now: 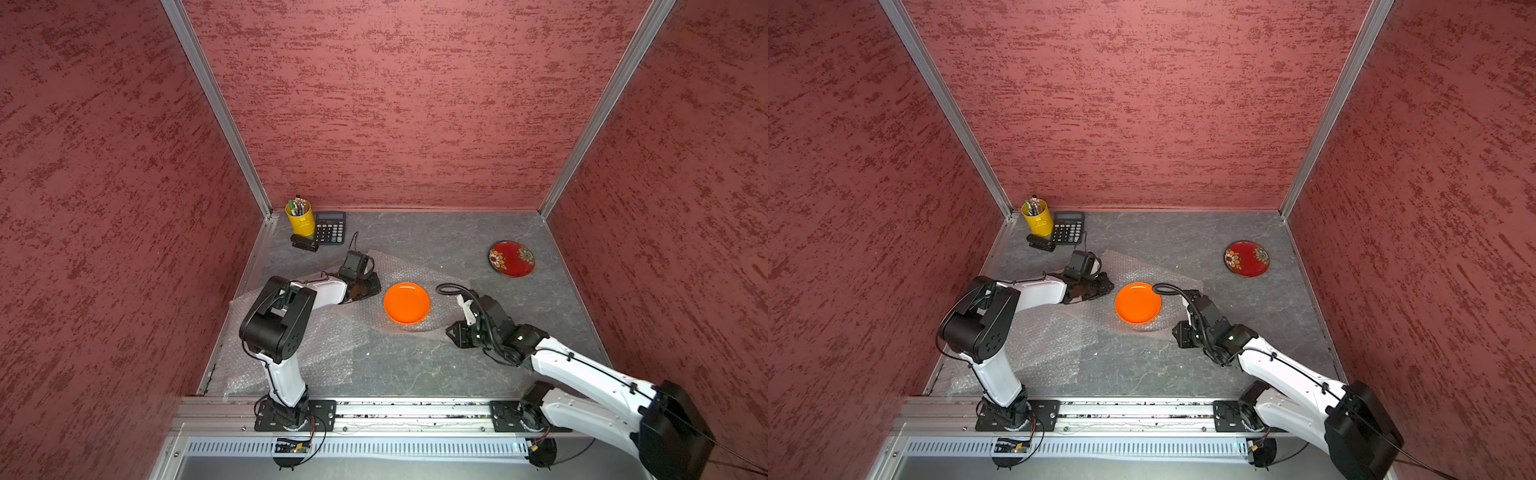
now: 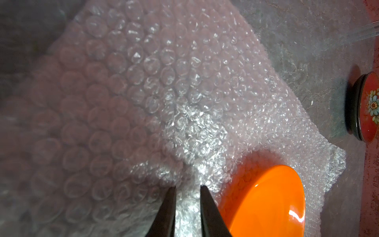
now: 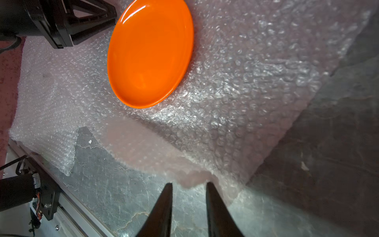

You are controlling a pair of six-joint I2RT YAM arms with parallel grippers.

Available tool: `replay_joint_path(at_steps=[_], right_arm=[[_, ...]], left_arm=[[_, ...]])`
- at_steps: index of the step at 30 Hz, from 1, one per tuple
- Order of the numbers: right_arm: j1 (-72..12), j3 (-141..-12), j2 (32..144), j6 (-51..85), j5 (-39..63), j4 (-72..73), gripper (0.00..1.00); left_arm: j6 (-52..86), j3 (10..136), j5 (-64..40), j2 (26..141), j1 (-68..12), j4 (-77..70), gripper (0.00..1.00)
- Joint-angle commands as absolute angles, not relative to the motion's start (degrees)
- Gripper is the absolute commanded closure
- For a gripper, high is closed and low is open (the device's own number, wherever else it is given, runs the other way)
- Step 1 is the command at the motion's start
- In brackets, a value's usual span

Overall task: Unpack dinner plates from bubble wrap
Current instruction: Unwrap the bubble wrap at the center of the board.

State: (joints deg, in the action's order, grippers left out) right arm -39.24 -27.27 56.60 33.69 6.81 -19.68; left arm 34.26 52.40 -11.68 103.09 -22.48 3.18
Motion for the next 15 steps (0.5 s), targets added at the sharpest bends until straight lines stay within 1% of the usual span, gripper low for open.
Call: replay_joint_path(at_steps=[1, 6, 9, 12, 13, 15], right_arm=[[-39.62, -26.8, 53.8, 37.73, 0.33, -21.03, 0.64], [-39.64, -29.04, 51.86, 41.28, -11.88, -25.93, 0.59], [-39.63, -30.92, 52.65, 44.2, -20.27, -29.88, 0.59], [-39.64, -32.79, 53.77, 45.82, -26.6, -33.0, 0.57], [-39.64, -33.04, 53.88, 45.54, -27.64, -32.88, 0.56], [-39.64, -32.87, 53.61, 40.67, -24.63, -27.91, 0.56]], left_arm=[[34.75, 50.1, -9.14, 104.01, -22.41, 9.85, 0.76], [34.88, 50.01, -9.14, 103.64, -22.59, 9.76, 0.76], [34.9, 50.01, -9.09, 103.64, -22.68, 9.83, 0.76], [34.89, 50.01, -9.07, 103.63, -22.76, 9.82, 0.76], [34.93, 50.01, -9.12, 103.66, -22.76, 9.76, 0.76], [35.08, 49.97, -9.15, 103.65, -22.76, 9.67, 0.76]])
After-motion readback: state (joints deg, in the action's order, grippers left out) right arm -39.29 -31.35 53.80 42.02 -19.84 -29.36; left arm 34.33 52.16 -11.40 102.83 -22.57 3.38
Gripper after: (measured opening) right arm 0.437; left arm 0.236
